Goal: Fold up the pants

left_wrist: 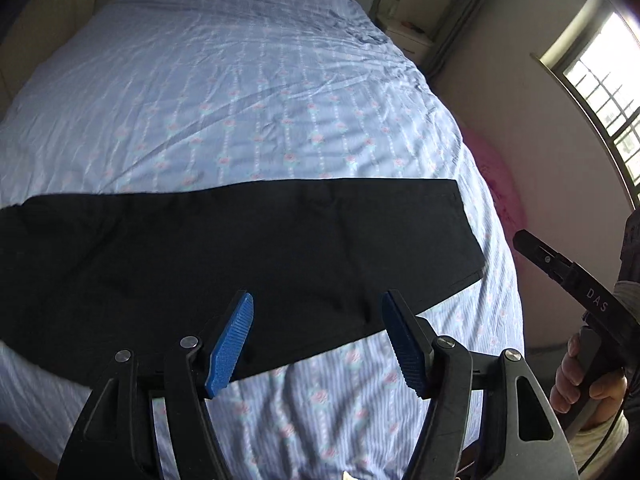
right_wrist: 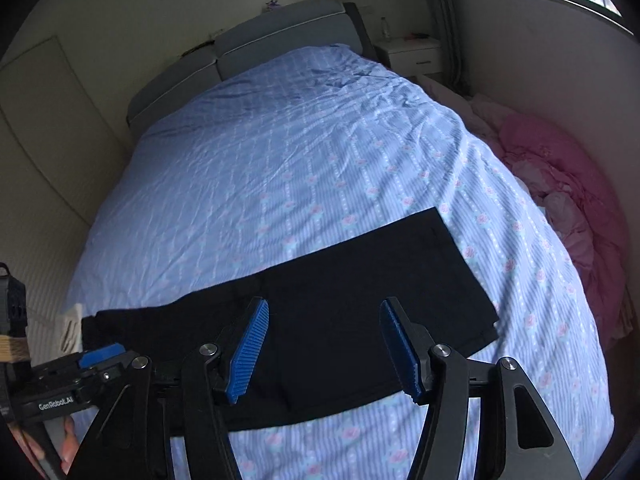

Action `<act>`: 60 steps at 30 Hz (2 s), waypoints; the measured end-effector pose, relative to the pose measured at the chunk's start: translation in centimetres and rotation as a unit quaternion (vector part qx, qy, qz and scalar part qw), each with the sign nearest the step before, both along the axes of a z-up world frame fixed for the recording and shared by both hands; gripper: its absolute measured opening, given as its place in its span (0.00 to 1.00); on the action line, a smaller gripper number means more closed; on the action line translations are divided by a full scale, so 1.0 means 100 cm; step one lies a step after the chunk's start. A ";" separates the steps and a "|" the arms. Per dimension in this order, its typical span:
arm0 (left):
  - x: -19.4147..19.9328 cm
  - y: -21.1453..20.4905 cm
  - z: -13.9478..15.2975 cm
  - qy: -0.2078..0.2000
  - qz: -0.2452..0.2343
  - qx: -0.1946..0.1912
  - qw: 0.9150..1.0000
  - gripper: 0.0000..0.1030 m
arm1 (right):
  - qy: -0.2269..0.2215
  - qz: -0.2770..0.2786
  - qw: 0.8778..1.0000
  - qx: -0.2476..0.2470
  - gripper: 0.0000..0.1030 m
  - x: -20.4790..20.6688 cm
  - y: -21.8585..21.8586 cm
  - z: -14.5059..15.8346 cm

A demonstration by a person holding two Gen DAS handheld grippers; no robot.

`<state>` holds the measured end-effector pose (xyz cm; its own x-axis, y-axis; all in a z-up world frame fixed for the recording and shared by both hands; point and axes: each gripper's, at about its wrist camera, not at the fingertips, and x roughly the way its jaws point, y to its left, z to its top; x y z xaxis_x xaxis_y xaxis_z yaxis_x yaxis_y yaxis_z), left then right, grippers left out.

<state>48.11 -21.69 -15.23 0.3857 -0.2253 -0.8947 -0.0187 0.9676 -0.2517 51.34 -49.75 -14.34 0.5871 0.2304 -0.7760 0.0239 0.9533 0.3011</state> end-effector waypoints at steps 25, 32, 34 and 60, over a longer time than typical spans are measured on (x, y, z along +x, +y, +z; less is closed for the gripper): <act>-0.211 0.330 -0.016 0.022 0.060 0.040 0.997 0.64 | 0.073 0.171 0.982 0.015 0.58 -0.166 0.367 -0.021; -0.208 0.323 -0.074 0.049 0.085 0.023 0.995 0.64 | 0.127 0.204 0.970 -0.022 0.58 -0.164 0.419 -0.093; -0.206 0.319 -0.090 0.059 0.102 0.019 0.993 0.64 | 0.136 0.209 0.968 -0.024 0.58 -0.160 0.424 -0.112; -0.219 0.278 -0.089 0.069 0.228 0.033 0.971 0.64 | 0.122 0.349 0.929 -0.023 0.57 -0.100 0.463 -0.182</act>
<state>26.24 6.09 -24.11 0.3070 -0.0003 -0.9517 -0.4781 0.8646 -0.1545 41.33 -3.42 -32.54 0.1117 0.4526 -0.8847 -0.5423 0.7738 0.3274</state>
